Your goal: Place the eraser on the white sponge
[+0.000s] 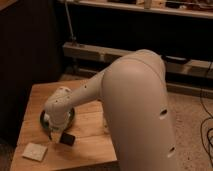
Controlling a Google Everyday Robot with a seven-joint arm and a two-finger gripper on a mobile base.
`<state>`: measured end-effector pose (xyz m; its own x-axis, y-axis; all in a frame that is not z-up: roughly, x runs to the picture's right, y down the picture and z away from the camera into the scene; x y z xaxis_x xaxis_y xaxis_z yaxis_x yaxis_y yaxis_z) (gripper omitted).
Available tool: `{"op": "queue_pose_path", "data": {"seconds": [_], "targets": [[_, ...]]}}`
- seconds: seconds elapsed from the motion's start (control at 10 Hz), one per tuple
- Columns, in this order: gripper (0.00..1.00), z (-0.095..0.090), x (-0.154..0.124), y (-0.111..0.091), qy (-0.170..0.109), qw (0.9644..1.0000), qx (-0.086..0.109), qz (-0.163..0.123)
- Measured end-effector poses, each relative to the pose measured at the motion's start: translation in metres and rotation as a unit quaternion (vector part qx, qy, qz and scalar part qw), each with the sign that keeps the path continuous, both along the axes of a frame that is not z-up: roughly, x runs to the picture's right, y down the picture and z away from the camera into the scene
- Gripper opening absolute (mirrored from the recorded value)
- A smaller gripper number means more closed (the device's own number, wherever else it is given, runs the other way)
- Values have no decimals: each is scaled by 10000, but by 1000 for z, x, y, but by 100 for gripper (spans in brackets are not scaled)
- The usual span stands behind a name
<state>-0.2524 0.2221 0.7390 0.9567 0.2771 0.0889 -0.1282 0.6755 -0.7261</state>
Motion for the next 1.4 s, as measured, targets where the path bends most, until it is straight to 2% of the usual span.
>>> {"op": "queue_pose_path", "data": {"seconds": [0.3, 0.6, 0.8, 1.4], "targets": [[4, -8, -25, 3, -386, 9987, -113, -302], [4, -12, -40, 4, -607, 9970, -142, -468], [4, -14, -45, 4, -682, 9963, -141, -501], [4, -21, -81, 7, -1018, 9916, -184, -776]]}}
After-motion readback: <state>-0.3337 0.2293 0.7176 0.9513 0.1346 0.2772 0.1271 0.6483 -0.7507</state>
